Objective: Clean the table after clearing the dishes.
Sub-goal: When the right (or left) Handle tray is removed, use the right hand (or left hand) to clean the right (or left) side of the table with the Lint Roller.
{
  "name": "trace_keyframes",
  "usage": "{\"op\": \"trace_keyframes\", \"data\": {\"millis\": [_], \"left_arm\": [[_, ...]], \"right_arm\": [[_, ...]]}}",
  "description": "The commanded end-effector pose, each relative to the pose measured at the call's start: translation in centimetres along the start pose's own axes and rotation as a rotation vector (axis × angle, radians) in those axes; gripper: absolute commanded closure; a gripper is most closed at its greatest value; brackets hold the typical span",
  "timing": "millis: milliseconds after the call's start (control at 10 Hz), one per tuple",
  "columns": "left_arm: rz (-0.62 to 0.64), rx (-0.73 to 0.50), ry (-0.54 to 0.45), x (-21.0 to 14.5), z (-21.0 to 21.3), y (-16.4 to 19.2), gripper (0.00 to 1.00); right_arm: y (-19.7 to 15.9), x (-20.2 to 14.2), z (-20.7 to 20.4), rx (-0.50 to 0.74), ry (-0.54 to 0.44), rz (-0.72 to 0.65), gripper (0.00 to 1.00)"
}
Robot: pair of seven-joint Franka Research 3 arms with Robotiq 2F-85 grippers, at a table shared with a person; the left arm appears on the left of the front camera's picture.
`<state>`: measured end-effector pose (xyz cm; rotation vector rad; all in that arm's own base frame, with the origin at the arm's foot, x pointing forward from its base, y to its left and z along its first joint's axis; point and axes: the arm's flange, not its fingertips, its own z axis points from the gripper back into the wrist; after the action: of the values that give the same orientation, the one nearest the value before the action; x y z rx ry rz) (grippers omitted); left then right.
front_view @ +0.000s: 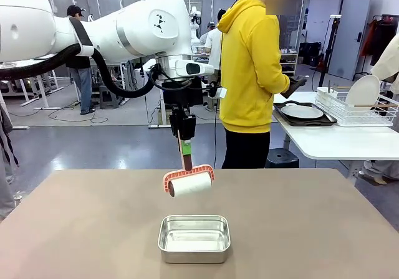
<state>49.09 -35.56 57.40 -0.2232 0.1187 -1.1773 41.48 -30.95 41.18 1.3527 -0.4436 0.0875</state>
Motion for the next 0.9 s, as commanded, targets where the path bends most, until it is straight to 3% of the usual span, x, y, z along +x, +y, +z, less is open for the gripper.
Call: {"op": "trace_keyframes", "data": {"millis": [0,300,500,800], "left_arm": [[0.071,0.056,-0.042,-0.6,0.1,1.6,0.78],[0.253,0.065,-0.180,-5.3,0.8,5.3,0.78],[0.446,-0.020,-0.305,-10.0,0.9,8.9,0.78],[0.611,-0.140,-0.478,-17.1,-2.2,13.7,0.78]], "right_arm": [[0.4,-0.2,-0.1,0.007,-0.002,0.008,0.00],[0.4,-0.2,-0.1,0.007,-0.002,0.008,0.00],[0.4,-0.2,-0.1,0.007,-0.002,0.008,0.00],[0.4,-0.2,-0.1,0.007,-0.002,0.008,0.00]]}}
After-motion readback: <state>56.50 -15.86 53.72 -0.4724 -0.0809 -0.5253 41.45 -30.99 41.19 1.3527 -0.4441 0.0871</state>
